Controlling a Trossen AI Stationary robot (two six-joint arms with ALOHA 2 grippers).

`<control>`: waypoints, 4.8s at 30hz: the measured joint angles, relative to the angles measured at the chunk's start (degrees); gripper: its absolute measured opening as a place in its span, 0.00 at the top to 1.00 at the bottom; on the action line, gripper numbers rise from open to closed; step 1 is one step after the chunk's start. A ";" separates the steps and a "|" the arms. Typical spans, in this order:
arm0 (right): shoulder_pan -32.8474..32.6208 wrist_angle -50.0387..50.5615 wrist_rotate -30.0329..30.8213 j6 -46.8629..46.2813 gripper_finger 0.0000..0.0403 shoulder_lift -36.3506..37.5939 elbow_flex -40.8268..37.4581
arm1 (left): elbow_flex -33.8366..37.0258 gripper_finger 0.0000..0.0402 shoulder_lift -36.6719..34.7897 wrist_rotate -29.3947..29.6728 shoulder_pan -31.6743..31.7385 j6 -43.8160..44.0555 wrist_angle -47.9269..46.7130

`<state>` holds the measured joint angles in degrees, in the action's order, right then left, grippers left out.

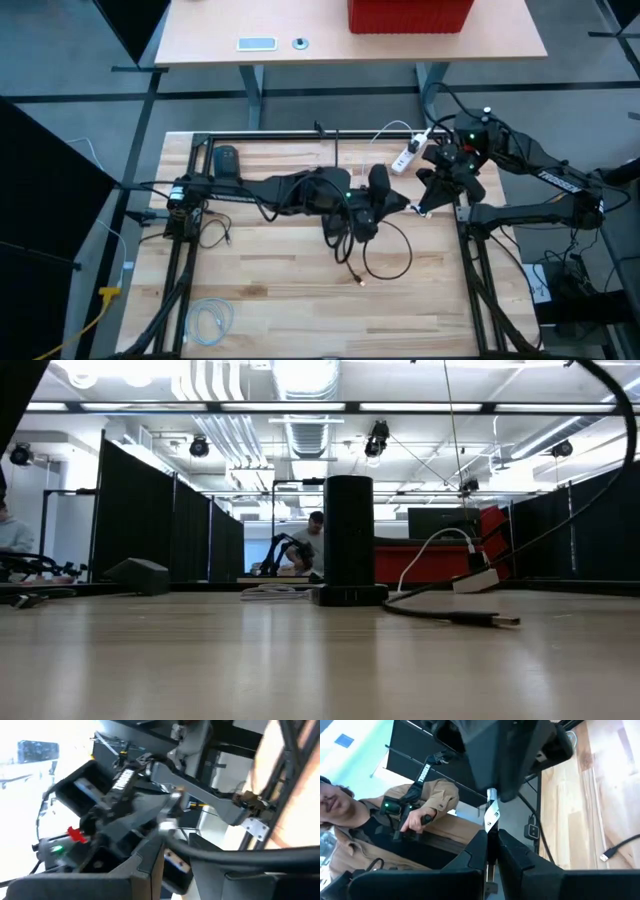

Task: Insert USB
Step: Insert the top black charger cable into the white outlet extension

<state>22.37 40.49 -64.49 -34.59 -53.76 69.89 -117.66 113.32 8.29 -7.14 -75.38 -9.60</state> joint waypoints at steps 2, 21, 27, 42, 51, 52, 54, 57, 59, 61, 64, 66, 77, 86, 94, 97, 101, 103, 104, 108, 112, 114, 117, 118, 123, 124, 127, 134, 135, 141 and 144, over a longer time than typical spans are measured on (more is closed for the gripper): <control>0.02 -0.04 -0.02 -0.19 0.96 -0.02 0.00 | -0.70 0.81 -0.02 -0.40 -0.05 1.70 -0.04; 0.04 -0.08 1.40 -0.54 0.96 -0.04 0.00 | -1.59 0.99 -0.22 -6.01 0.02 7.10 -0.33; 0.07 -0.05 0.93 -0.89 0.96 0.07 0.00 | -1.56 1.00 -0.22 -5.14 0.18 7.56 -0.26; 6.08 0.65 9.67 16.02 0.66 0.93 0.00 | -1.65 1.00 -4.31 -0.71 3.28 37.47 -9.88; 11.20 1.10 25.63 33.35 0.54 1.92 0.00 | -1.69 1.00 -8.58 -0.52 5.60 58.89 -18.78; 11.32 1.01 30.36 35.96 0.54 2.18 0.00 | -1.67 1.00 -8.93 -0.71 5.85 60.39 -19.68; 11.28 1.27 38.74 40.56 0.53 2.19 0.62 | -1.56 1.00 -9.57 -1.00 6.89 62.86 -21.39; 11.28 1.13 46.32 45.30 0.53 1.40 2.93 | -1.51 1.00 -10.09 -4.58 9.78 65.53 -23.01; 11.28 0.84 49.36 47.18 0.53 0.51 4.84 | -1.50 1.00 -10.21 -9.87 12.21 66.48 -22.99; 11.30 0.61 52.46 47.69 0.53 -0.10 6.11 | -1.42 1.00 -10.20 -15.12 15.00 66.90 -22.95; 11.79 0.21 56.66 45.98 0.54 -0.98 6.13 | 0.60 1.00 -9.97 -21.26 19.32 67.03 -20.32; 12.31 -0.25 58.97 44.17 0.55 -1.60 5.93 | 2.81 1.00 -9.95 -24.59 22.12 67.12 -17.51; 15.21 -2.79 71.64 34.23 0.60 -4.99 4.83 | 14.98 1.00 -9.83 -42.91 37.49 67.63 -2.05; 15.56 -10.22 75.06 30.46 0.58 -12.80 4.68 | 18.81 1.00 -9.85 -55.55 42.27 67.93 -0.01; 15.53 -18.50 75.01 34.18 0.56 -15.64 6.36 | 18.82 1.00 -10.05 -54.78 42.85 68.86 0.74; 15.50 -18.45 74.93 33.78 0.57 -15.45 6.75 | 18.81 1.00 -10.08 -53.42 42.91 70.75 0.83; 15.47 -18.38 74.82 33.24 0.57 -15.20 7.28 | 18.79 1.00 -10.13 -51.62 42.99 73.28 0.95; 15.45 -18.34 74.77 32.98 0.57 -15.07 7.54 | 18.79 1.00 -10.15 -50.72 43.03 74.54 1.01; 15.44 -18.32 74.74 32.84 0.57 -15.01 7.67 | 18.78 1.00 -10.16 -50.27 43.05 75.18 1.04; 15.41 -18.25 74.63 32.31 0.57 -14.75 8.20 | 18.77 1.00 -10.20 -48.46 43.14 77.70 1.16; 15.41 -22.02 74.62 32.22 0.57 -14.73 8.24 | 18.76 1.00 -10.47 -48.26 43.25 78.47 1.17; 15.41 -23.77 74.62 32.42 0.57 -14.70 8.24 | 18.74 1.00 -10.60 -48.26 43.25 78.49 1.22; 15.41 -24.88 74.63 36.01 0.56 -14.64 8.24 | 18.74 1.00 -10.85 -48.28 43.24 78.56 2.12; 15.41 -24.83 74.62 37.04 0.56 -14.64 8.24 | 18.74 1.00 -10.92 -48.30 43.23 79.10 2.94; 14.84 -24.76 74.24 37.88 0.58 -14.86 8.31 | 18.71 1.00 -10.96 -48.10 43.45 82.86 6.95; 14.29 -24.74 73.80 38.52 0.58 -15.18 8.40 | 18.74 1.00 -10.94 -47.49 43.49 83.94 7.18; 12.62 -24.67 72.47 40.44 0.59 -16.14 8.66 | 18.82 1.00 -10.86 -45.68 43.61 87.17 7.86; 8.73 -24.50 69.39 44.93 0.61 -18.37 9.26 | 19.01 1.00 -10.69 -41.44 43.90 94.73 9.46; 8.17 -24.47 68.95 45.57 0.61 -18.69 9.35 | 19.04 1.00 -10.66 -40.83 43.94 95.81 9.69; 5.57 -24.03 67.48 48.22 0.60 -21.42 10.92 | 19.14 1.00 -10.58 -37.77 43.96 101.35 10.48; 5.18 -21.70 67.47 49.01 0.57 -23.25 12.89 | 19.14 1.00 -10.51 -36.81 43.56 101.75 10.48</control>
<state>27.55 18.78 2.98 14.42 -77.01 82.78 -98.52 102.80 -28.51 36.42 26.37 0.88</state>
